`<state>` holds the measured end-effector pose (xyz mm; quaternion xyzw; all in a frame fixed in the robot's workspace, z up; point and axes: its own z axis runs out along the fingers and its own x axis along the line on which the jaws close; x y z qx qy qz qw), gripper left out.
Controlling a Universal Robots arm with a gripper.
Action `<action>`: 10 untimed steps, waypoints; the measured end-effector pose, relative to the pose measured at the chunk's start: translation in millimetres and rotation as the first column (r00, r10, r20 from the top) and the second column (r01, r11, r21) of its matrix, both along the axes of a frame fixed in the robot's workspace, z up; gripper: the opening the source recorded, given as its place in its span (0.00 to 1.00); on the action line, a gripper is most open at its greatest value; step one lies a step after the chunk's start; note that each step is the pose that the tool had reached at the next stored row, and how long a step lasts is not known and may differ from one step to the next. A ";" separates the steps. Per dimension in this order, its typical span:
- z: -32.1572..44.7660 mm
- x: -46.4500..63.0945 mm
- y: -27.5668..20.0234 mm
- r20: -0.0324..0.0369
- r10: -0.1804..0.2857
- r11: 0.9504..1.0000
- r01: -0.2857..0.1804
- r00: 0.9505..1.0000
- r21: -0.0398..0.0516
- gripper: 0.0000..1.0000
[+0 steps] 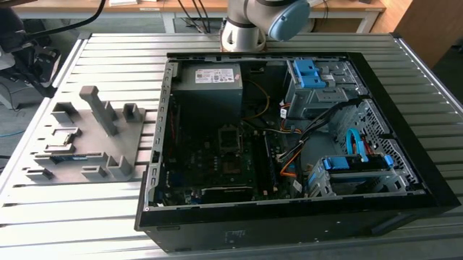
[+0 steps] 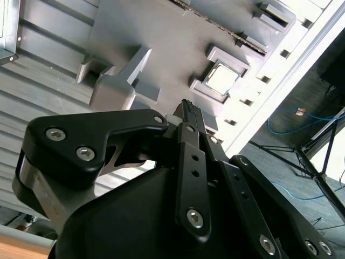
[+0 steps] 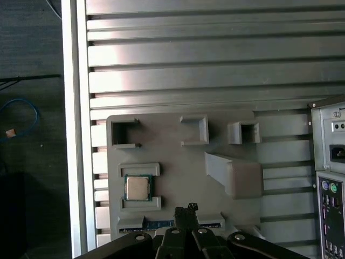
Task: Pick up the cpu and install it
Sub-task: 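Reach for the cpu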
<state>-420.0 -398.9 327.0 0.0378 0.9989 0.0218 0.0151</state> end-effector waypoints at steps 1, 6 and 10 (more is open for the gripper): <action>-0.5 -0.1 0.0 0.000 0.000 1.000 0.000 1.000 0.000 0.10; -2.9 -0.5 0.0 0.000 0.000 1.000 0.000 1.000 0.000 0.10; -4.9 -0.8 0.0 0.000 0.000 1.000 0.000 1.000 0.000 0.10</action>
